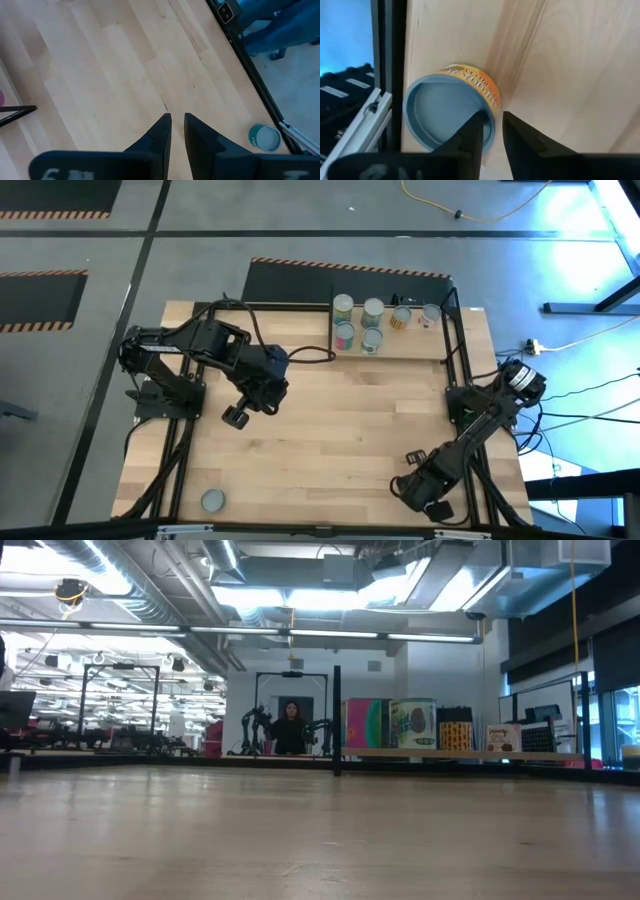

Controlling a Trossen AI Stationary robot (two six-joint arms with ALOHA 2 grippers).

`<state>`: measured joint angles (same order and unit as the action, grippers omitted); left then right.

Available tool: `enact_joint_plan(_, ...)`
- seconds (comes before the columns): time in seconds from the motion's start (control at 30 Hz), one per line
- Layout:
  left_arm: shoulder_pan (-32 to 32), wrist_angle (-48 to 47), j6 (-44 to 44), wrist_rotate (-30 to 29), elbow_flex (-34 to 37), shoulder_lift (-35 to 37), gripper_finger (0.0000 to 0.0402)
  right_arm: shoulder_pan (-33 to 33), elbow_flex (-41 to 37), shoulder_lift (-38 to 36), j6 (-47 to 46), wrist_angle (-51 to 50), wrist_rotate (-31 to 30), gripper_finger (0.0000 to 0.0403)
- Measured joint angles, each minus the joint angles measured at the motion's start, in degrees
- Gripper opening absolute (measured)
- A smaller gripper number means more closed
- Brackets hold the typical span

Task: Pick and place cans onto a shelf
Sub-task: Put the canned mushrooms on the shelf

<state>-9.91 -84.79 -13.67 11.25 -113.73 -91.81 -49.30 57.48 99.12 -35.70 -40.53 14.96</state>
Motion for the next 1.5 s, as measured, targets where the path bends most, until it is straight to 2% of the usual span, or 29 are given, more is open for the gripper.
enact_joint_plan(0.17, 0.0, 0.0, 0.0, -0.1, 0.0, 0.0, 0.0044, 0.1, -2.3, -0.3, -3.4, 1.6, 1.3, 0.0069)
enact_joint_plan(0.33, 0.0, 0.0, 0.1, -0.1, 0.0, 0.0, 0.0044, 0.0, -2.4, -0.2, -7.0, 0.8, 1.7, 0.0013)
enact_joint_plan(0.6, 0.0, 0.0, -0.3, -0.2, 0.0, 0.0, 0.0044, 1.4, 0.8, 0.4, -14.6, -1.2, 0.4, 0.0006)
enact_joint_plan(0.8, 0.0, 0.0, -1.9, -0.2, 0.0, 0.0, 0.0044, 3.8, 11.0, 0.5, -15.3, -11.0, -0.5, 0.0006)
enact_joint_plan(1.0, 0.0, -0.2, -4.4, -0.1, 0.0, 0.0, 0.0044, 6.9, 26.2, 0.4, -15.1, -25.4, -1.9, 0.0006)
enact_joint_plan(1.17, 0.0, -0.4, -6.4, 0.2, 0.0, 0.0, 0.0044, 9.1, 40.6, 0.2, -18.8, -37.4, -8.5, 0.0006)
enact_joint_plan(1.3, 0.0, -0.5, -6.5, 0.2, 0.0, 0.0, 0.0044, 11.4, 49.3, 0.2, -27.7, -49.6, -15.3, 0.0006)
enact_joint_plan(1.5, 0.0, -0.5, -6.4, 0.3, 0.0, 0.0, 0.0044, 16.6, 49.9, -2.5, -32.4, -49.6, -25.0, 0.0006)
